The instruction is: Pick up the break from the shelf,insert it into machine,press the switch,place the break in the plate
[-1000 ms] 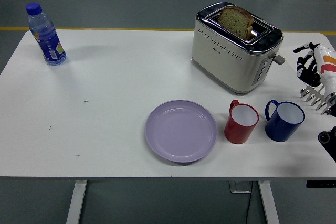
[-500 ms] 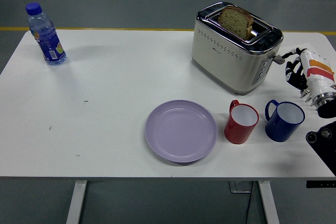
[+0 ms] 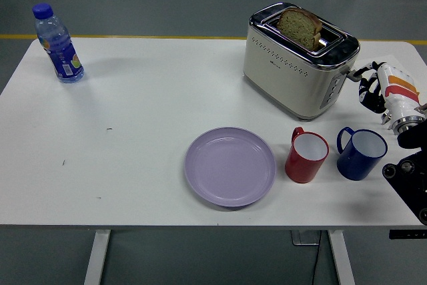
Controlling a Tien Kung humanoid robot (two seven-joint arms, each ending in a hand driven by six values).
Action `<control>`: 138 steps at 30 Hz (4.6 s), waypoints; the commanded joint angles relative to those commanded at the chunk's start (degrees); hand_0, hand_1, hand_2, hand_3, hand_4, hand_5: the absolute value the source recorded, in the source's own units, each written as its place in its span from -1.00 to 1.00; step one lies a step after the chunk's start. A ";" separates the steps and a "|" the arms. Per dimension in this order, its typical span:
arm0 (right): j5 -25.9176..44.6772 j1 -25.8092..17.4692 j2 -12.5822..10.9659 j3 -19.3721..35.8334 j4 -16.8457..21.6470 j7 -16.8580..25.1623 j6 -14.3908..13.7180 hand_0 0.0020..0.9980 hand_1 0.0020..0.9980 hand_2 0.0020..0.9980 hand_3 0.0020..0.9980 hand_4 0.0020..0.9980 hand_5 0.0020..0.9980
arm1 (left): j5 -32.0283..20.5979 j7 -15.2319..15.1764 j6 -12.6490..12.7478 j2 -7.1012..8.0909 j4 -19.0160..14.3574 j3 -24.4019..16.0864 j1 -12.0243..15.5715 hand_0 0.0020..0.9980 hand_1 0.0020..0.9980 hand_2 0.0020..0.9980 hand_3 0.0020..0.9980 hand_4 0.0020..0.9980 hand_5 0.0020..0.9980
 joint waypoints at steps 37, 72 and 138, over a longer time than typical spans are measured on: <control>1.87 1.64 2.74 -2.44 -7.34 0.53 0.14 -0.61 -0.63 -0.44 0.11 -0.25 -1.00 | -0.54 0.03 0.03 -0.08 0.00 0.36 -0.29 0.31 0.25 0.33 0.22 -0.13 0.76; 13.20 1.32 -3.08 11.18 11.55 -1.69 2.27 0.59 0.53 0.79 0.90 0.37 -0.50 | -0.05 0.16 -0.05 -0.13 0.00 0.25 0.34 0.31 0.25 0.33 0.22 -0.13 0.76; 13.05 44.58 17.55 -18.05 -39.70 -6.90 21.27 0.37 0.23 0.27 0.51 0.63 -0.34 | -0.36 0.26 1.10 1.30 0.00 2.14 -1.53 0.32 0.23 0.32 0.22 -0.12 0.74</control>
